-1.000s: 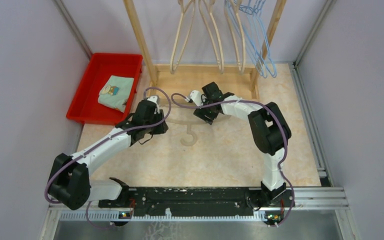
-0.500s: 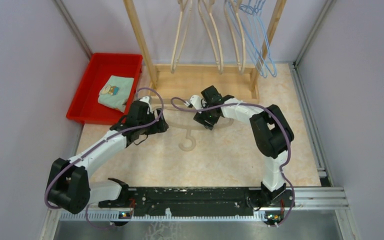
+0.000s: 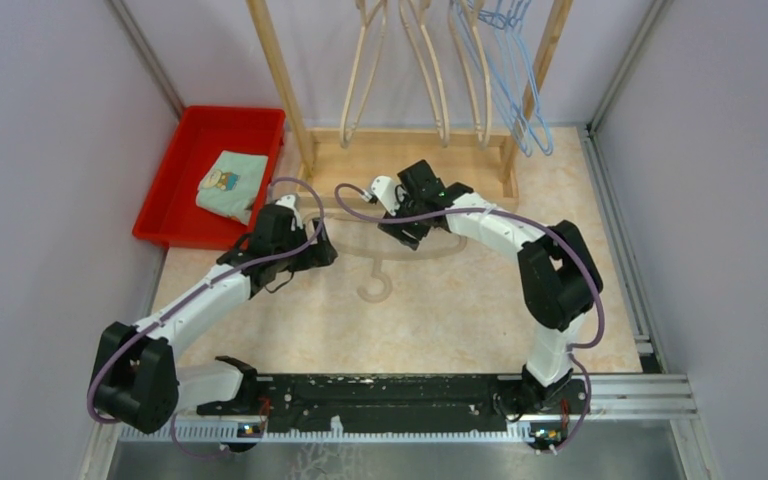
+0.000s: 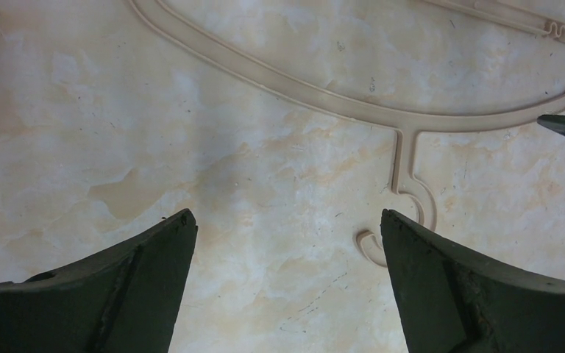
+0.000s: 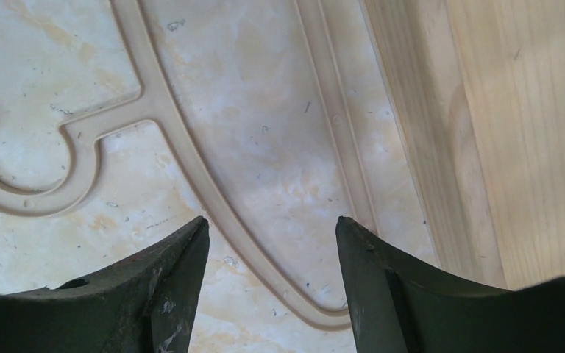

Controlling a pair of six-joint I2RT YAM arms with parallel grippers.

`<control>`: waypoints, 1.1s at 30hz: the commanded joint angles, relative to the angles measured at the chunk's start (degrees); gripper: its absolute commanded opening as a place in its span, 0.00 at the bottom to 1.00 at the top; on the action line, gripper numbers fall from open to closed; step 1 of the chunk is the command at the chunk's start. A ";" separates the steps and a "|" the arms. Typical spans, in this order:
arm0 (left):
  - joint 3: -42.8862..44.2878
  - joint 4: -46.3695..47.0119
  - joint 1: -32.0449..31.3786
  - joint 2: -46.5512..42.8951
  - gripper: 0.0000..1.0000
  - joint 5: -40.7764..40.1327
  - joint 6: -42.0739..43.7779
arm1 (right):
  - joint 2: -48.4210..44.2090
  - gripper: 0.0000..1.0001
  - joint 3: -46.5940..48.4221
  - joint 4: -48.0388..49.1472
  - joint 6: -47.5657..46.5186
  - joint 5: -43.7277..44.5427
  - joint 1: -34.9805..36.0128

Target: Organize the hangers

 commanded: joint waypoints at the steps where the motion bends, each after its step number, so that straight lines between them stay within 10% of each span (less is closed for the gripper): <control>1: -0.20 0.31 0.79 -1.78 1.00 -0.82 -1.50 | -1.50 0.64 -2.26 0.44 1.06 -2.08 1.20; 23: -1.68 -3.23 4.48 -6.71 1.00 -2.66 -1.64 | 8.00 0.57 -4.55 2.30 5.95 0.45 1.36; 29: -2.68 -2.51 4.85 -7.69 1.00 -2.57 -2.22 | 9.13 0.36 -6.72 1.35 9.86 2.73 1.69; 33: -2.86 -2.58 5.03 -8.28 1.00 -2.62 -1.82 | 9.74 0.00 -6.84 -0.32 14.68 0.36 1.82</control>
